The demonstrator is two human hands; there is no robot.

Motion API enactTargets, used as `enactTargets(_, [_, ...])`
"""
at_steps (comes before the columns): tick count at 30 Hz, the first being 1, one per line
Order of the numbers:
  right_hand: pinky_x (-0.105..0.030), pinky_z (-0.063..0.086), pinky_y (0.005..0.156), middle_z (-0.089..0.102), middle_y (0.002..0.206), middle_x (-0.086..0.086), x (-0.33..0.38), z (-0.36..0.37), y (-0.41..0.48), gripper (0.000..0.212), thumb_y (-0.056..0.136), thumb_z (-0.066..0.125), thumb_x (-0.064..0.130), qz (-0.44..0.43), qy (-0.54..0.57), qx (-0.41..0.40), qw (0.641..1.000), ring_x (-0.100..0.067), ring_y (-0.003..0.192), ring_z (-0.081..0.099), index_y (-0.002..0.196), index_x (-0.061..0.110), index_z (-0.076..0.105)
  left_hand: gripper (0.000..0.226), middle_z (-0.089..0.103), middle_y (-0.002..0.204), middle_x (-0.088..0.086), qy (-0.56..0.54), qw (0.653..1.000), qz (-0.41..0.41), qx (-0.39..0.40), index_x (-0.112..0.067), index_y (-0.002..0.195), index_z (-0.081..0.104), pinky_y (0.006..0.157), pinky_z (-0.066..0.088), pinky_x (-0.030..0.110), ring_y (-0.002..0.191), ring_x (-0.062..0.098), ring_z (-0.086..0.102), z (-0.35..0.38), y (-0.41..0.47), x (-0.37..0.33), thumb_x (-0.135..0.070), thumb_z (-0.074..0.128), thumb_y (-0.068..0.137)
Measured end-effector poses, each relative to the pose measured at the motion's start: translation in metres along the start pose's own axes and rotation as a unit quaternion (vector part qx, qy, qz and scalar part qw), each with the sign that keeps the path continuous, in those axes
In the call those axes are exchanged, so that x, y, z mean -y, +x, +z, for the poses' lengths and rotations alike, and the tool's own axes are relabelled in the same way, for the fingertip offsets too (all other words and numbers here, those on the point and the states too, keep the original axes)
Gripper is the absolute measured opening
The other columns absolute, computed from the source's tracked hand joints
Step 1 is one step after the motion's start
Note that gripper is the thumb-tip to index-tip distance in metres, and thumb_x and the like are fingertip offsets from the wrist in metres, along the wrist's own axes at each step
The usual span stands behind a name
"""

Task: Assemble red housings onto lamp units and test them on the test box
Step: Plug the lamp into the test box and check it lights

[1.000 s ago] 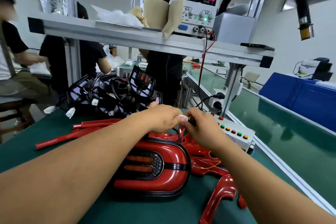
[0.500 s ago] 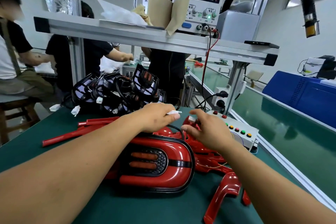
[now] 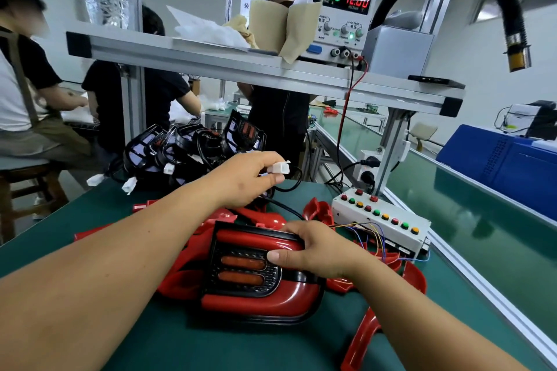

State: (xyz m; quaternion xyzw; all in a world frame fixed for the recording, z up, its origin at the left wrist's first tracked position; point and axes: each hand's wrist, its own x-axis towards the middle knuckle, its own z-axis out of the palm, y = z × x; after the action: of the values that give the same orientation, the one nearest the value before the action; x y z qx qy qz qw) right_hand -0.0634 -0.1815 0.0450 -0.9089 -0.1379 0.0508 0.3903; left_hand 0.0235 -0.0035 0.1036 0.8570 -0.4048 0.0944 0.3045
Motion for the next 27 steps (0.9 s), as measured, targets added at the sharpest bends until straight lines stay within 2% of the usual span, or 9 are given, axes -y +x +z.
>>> enactTargets(6, [-0.035,0.059,0.081,0.073,0.094,-0.007,-0.008,0.0,-0.006,0.029,0.083,0.077,0.025,-0.003,0.137,-0.057,0.989,-0.022,0.085,0.071,0.105,0.012,0.064,0.007,0.066,0.109,0.011,-0.181,0.969,-0.048,-0.16,-0.026,0.101,0.062,0.099,0.043,0.039,0.104,0.022,0.06,-0.019,-0.008,0.016,-0.024,0.056,0.098])
enactTargets(8, [-0.037,0.059,0.08,0.073,0.094,-0.008,-0.01,-0.005,-0.006,0.036,0.078,0.076,0.028,-0.012,0.215,-0.094,0.972,-0.026,0.085,0.071,0.106,0.01,0.063,0.015,0.066,0.114,0.011,-0.357,0.899,-0.074,-0.241,-0.031,0.09,0.06,0.104,0.04,0.037,0.106,0.013,0.058,-0.023,-0.015,0.019,-0.02,0.053,0.1])
enactTargets(10, [-0.044,0.057,0.084,0.072,0.104,-0.017,-0.01,-0.008,-0.004,0.048,0.073,0.079,0.032,-0.019,0.318,-0.14,0.937,-0.034,0.091,0.07,0.111,0.007,0.063,0.019,0.067,0.112,0.005,-0.53,0.788,-0.09,-0.299,-0.027,0.088,0.055,0.109,0.036,0.037,0.11,0.01,0.058,-0.022,-0.022,0.023,-0.017,0.047,0.102])
enactTargets(12, [-0.046,0.058,0.083,0.071,0.109,-0.02,-0.006,-0.008,0.001,0.057,0.072,0.082,0.035,-0.011,0.415,-0.182,0.892,-0.035,0.096,0.07,0.117,0.006,0.062,0.016,0.064,0.121,0.013,-0.644,0.685,-0.097,-0.327,-0.021,0.091,0.052,0.112,0.034,0.038,0.118,0.018,0.058,-0.013,-0.032,0.027,-0.017,0.043,0.104])
enactTargets(14, [-0.048,0.058,0.079,0.072,0.109,-0.019,0.003,-0.006,0.006,0.055,0.076,0.075,0.036,0.002,0.476,-0.215,0.853,-0.036,0.097,0.071,0.12,0.006,0.062,0.012,0.057,0.132,0.021,-0.703,0.625,-0.11,-0.322,-0.018,0.094,0.054,0.116,0.031,0.04,0.129,0.028,0.051,0.004,-0.043,0.023,-0.026,0.048,0.1])
enactTargets(17, [-0.046,0.06,0.07,0.073,0.105,-0.02,0.021,0.006,0.015,0.051,0.081,0.069,0.036,0.013,0.524,-0.233,0.819,-0.036,0.093,0.072,0.118,0.002,0.061,0.033,0.054,0.14,0.017,-0.701,0.639,-0.115,-0.296,-0.022,0.09,0.059,0.116,0.031,0.043,0.133,0.032,0.047,0.033,-0.055,0.005,-0.054,0.058,0.083])
enactTargets(20, [-0.056,0.056,0.085,0.073,0.104,-0.018,0.036,0.028,0.024,0.048,0.084,0.065,0.041,0.02,0.526,-0.238,0.816,-0.035,0.095,0.071,0.117,0.005,0.062,0.053,0.063,0.126,0.023,-0.691,0.659,-0.113,-0.273,-0.009,0.118,0.062,0.098,0.05,0.052,0.118,0.039,0.06,0.055,-0.059,-0.011,-0.049,0.055,0.084])
enactTargets(23, [-0.051,0.053,0.093,0.074,0.106,-0.012,0.046,0.043,0.03,0.048,0.087,0.059,0.043,0.006,0.494,-0.244,0.834,-0.028,0.099,0.071,0.12,0.009,0.06,0.045,0.068,0.118,0.022,-0.715,0.622,-0.136,-0.289,-0.011,0.122,0.06,0.082,0.058,0.052,0.105,0.039,0.068,0.057,-0.061,-0.008,-0.033,0.061,0.083])
enactTargets(27, [-0.022,0.052,0.087,0.071,0.114,0.009,0.045,0.035,0.023,0.043,0.085,0.048,0.058,-0.019,0.362,-0.218,0.906,0.004,0.102,0.065,0.11,0.031,0.068,0.055,0.069,0.118,0.019,-0.763,0.555,-0.178,-0.28,-0.015,0.129,0.059,0.068,0.059,0.051,0.099,0.037,0.07,0.049,-0.067,0.007,-0.04,0.063,0.08])
